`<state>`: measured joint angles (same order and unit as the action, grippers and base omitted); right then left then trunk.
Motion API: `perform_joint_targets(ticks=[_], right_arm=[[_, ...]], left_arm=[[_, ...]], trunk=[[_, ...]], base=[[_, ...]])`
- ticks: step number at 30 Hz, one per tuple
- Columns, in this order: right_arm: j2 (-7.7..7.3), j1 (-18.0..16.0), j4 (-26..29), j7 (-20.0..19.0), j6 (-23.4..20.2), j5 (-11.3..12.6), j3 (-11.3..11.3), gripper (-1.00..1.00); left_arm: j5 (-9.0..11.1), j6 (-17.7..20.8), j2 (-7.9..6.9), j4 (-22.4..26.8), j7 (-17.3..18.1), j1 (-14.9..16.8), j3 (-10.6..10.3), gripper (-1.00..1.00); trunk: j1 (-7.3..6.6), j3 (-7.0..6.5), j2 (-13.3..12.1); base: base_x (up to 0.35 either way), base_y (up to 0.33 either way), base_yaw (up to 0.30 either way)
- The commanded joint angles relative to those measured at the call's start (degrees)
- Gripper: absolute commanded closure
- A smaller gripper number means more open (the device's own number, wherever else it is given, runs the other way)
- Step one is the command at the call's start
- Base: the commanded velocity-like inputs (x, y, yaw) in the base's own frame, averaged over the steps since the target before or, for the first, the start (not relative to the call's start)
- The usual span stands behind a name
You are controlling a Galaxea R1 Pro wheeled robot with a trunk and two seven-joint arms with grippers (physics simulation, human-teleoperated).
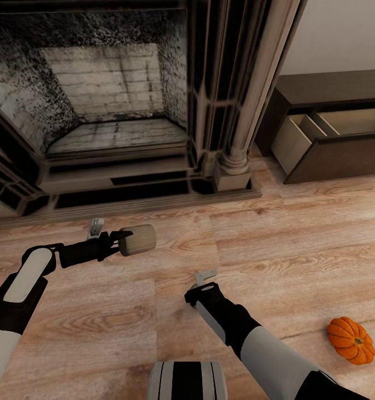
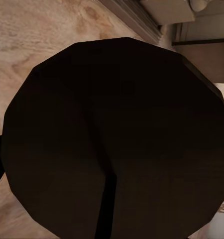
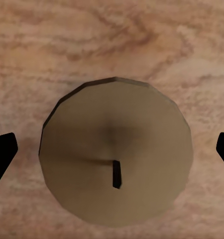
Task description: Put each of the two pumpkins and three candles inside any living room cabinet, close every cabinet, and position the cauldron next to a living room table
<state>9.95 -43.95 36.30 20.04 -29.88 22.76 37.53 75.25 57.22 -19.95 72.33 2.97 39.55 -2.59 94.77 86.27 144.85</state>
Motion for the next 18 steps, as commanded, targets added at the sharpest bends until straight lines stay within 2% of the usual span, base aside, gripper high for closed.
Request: perform_joint_targets(ticks=[1,8,18], right_arm=[[0.02,0.0,0.0,0.0,0.0,0.0,0.0,-1.0],[0.04,0.0,0.0,0.2,0.0,-0.1,0.0,-1.0],[0.04,0.0,0.0,0.3,-0.1,-0.1,0.0,-1.0]], left_arm=[[0.1,0.0,0.0,0.0,0.1,0.0,0.0,1.0],[0.1,0.0,0.07,0.1,0.1,0.0,0.0,1.0],[0.0,0.0,0.04,0.1,2.0,0.0,-0.1,1.0]], trunk=[[0.0,0.0,0.0],[0.18,1.55,0.1],[0.39,3.32,0.2]], base=[[0.0,0.0,0.0],[0.0,0.0,0.0],[0.0,0.0,0.0]])
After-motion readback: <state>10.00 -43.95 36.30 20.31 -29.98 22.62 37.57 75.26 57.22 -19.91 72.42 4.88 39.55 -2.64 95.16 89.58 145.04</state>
